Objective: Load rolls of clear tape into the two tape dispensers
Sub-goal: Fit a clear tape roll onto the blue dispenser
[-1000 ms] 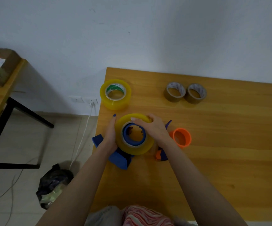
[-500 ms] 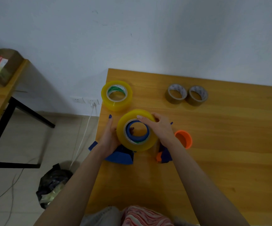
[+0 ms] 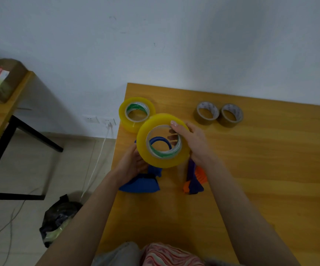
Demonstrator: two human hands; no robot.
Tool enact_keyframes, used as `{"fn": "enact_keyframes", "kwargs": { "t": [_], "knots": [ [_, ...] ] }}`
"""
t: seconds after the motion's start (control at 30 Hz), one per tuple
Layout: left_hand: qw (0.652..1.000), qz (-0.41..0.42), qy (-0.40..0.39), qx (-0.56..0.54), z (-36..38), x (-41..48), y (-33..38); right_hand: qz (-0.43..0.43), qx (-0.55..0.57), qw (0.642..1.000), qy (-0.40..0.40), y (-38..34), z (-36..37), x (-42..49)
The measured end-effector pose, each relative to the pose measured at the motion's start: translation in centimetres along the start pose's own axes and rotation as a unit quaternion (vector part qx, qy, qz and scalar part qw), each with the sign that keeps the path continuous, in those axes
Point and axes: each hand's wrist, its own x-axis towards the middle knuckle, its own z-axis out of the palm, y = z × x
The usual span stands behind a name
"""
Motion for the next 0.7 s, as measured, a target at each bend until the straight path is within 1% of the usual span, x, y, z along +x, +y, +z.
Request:
{"fn": "enact_keyframes", "kwargs": {
  "t": [0.1, 0.17, 0.23, 0.3, 0.4, 0.5, 0.53, 0.57, 0.7],
  "knots": [
    [1.0, -0.017, 0.02, -0.012, -0.3, 0.4, -0.2, -0.035, 0.029, 0.999, 0.027, -1.3, -0.5, -0.6],
    [1.0, -0.01, 0.012, -0.021, -0.3, 0.6, -0.4, -0.062, 0.032, 0.996, 0.05, -2.1, -0.8, -0.9],
    [0.999, -0.007, 0.0, -0.041, -0.3, 0.6, -0.5, -0.095, -0.022, 0.993, 0.069, -2.8, -0.8, -1.4],
    [0.998, -0.012, 0.001, -0.055, 0.0, 0.5, -0.4, -0.115, -0.087, 0.987, 0.069, -3.0, -0.3, -1.7],
    [0.999, -0.016, 0.012, -0.047, 0.1, 0.7, -0.1, -0.149, -0.18, 0.971, 0.041, -1.9, 0.9, -2.0],
    [0.999, -0.018, 0.003, -0.037, 0.1, 0.6, -0.1, -0.163, -0.239, 0.957, 0.012, -0.3, 1.7, -1.6],
    [0.999, -0.02, 0.003, -0.037, 0.2, 0.5, -0.1, -0.171, -0.27, 0.948, 0.005, 0.3, 2.1, -1.6],
    [0.999, -0.023, 0.003, -0.04, 0.2, 0.5, 0.0, -0.191, -0.313, 0.93, 0.004, 1.0, 2.5, -1.6],
    [0.999, -0.036, -0.005, -0.034, 0.1, 0.6, -0.1, -0.317, -0.462, 0.827, 0.039, 4.4, 4.4, -1.7]
  ]
}}
